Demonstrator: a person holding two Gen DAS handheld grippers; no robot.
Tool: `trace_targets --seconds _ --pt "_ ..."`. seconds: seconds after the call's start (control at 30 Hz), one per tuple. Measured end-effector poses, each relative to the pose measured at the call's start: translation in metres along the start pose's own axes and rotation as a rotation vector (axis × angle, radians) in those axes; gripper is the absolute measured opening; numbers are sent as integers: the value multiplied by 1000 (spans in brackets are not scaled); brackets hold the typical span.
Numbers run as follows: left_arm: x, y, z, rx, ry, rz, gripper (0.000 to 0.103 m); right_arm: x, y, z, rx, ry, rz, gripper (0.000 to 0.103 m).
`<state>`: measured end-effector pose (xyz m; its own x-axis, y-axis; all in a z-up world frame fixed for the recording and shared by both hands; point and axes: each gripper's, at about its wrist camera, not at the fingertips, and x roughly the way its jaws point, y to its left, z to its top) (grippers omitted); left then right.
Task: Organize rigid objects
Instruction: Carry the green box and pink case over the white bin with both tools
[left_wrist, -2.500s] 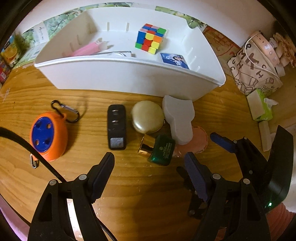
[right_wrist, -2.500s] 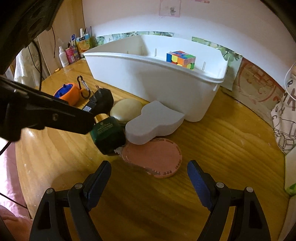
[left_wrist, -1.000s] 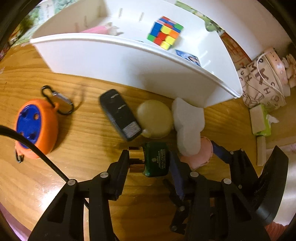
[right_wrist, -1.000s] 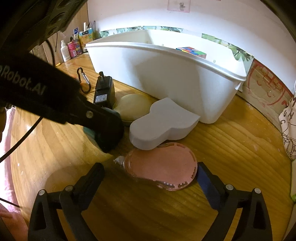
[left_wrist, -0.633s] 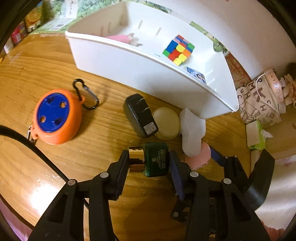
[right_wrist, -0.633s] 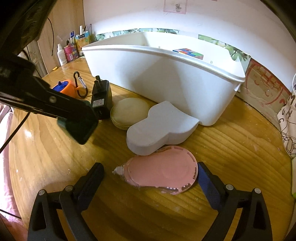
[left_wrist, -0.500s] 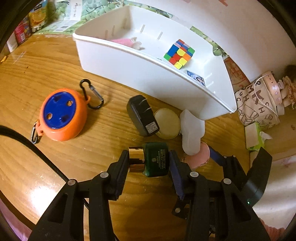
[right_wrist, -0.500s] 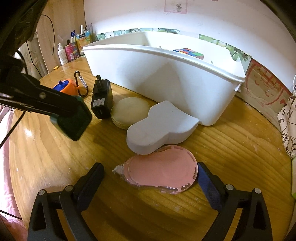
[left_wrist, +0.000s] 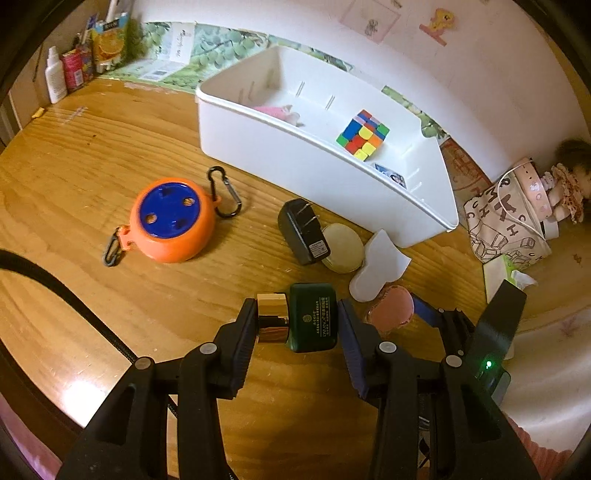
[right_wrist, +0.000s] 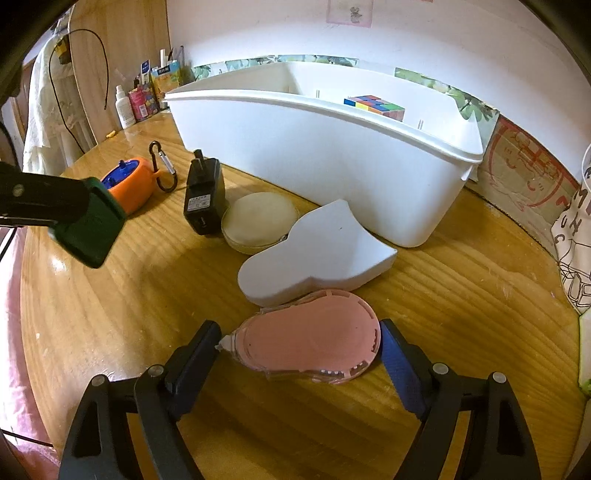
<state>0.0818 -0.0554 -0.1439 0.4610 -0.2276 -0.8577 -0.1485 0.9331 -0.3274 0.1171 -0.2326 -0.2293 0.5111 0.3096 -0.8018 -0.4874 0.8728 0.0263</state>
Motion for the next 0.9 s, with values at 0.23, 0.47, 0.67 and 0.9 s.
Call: trace_targets --seconds 0.23,0.47,0.67,0.9 --pt "-17 14 -7 -19 -42 18 47 -8 10 1 -3 -3 20 85" --pt "-36 31 -6 -31 -99 40 47 -19 32 -3 -52 -12 39 85" --pt "-50 44 4 -8 -139 52 47 -27 59 1 -137 -43 57 85" --pt "-62 58 29 20 -185 57 47 -31 90 13 -212 -70 104 85"
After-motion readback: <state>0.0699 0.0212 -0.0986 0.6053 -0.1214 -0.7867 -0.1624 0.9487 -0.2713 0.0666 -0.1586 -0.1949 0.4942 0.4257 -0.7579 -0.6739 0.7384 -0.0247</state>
